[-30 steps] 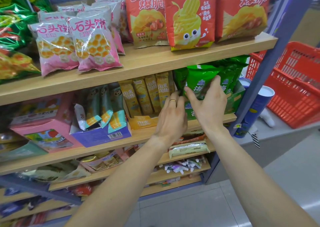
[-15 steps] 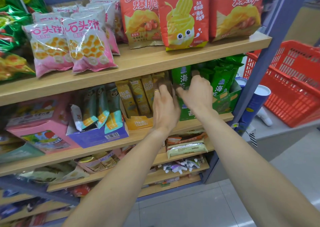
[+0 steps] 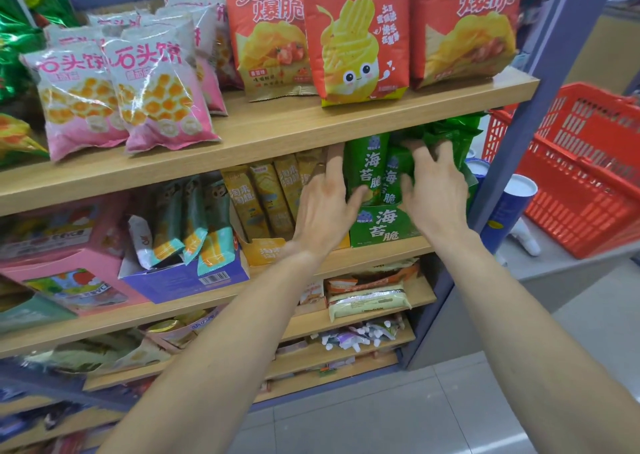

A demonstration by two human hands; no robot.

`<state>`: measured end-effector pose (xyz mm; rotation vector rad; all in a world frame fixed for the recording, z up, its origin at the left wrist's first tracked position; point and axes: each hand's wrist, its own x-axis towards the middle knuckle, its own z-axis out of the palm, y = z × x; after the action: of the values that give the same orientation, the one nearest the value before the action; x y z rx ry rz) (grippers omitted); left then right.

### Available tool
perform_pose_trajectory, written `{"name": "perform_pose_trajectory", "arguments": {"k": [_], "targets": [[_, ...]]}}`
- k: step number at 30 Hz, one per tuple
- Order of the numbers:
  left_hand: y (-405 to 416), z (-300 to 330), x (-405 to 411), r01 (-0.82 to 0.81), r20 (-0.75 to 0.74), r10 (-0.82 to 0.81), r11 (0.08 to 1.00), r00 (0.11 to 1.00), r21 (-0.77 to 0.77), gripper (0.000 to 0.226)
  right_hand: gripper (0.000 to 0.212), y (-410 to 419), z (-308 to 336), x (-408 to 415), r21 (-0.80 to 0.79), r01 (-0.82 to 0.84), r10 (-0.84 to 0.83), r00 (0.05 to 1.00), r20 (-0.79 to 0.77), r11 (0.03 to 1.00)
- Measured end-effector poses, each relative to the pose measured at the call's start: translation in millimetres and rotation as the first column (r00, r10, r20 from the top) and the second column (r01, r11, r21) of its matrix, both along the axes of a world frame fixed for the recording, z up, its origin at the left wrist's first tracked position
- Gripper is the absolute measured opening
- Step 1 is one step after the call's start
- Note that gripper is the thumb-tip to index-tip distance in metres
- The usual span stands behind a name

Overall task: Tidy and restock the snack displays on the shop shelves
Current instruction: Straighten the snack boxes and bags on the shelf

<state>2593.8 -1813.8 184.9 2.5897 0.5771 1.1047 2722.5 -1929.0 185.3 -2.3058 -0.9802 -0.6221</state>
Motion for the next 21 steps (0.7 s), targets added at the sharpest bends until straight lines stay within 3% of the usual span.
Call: {"name": "perform_pose_trajectory", "arguments": {"k": [2,7,9,12,15,21], "targets": [[1.1,-1.0,0.7,0.031,-0.015,-0.031,0.999,0.999,0.022,0.058,0.034,-2.6,1.7,6.0,0.073,-0.007,0.010,0.999,-0.037,0.997],[5.1,3.4,2.1,0.045,-0.041,-0.045,0.999,0.998,0.004,0.057,0.019,-5.8,14.0,14.2,0.261,-0.044,0.046,0.999,-0.003,0.964],[4.4,4.4,2.0,0.056,-0.035,-0.056,0.998,0.998,-0.007,0.059,0.021,-4.3,16.4,14.0,0.215,-0.083,0.084,0.996,0.005,0.973],[1.3,3.7,2.0,0.063,-0.039,-0.064,0.998,0.997,-0.013,0.064,0.037,0.8,10.3,14.7,0.024,-0.109,0.107,0.992,0.069,0.994],[1.3,2.7,3.5,0.061,-0.037,-0.061,0.998,0.997,-0.017,0.069,0.036,3.0,11.5,20.4,-0.042,-0.112,0.115,0.991,0.064,0.993],[2.7,5.4,3.1,0.027,-0.084,-0.033,0.997,0.996,-0.075,0.057,0.011,-10.8,21.8,33.8,0.164,-0.101,0.102,0.995,0.003,0.981]]}}
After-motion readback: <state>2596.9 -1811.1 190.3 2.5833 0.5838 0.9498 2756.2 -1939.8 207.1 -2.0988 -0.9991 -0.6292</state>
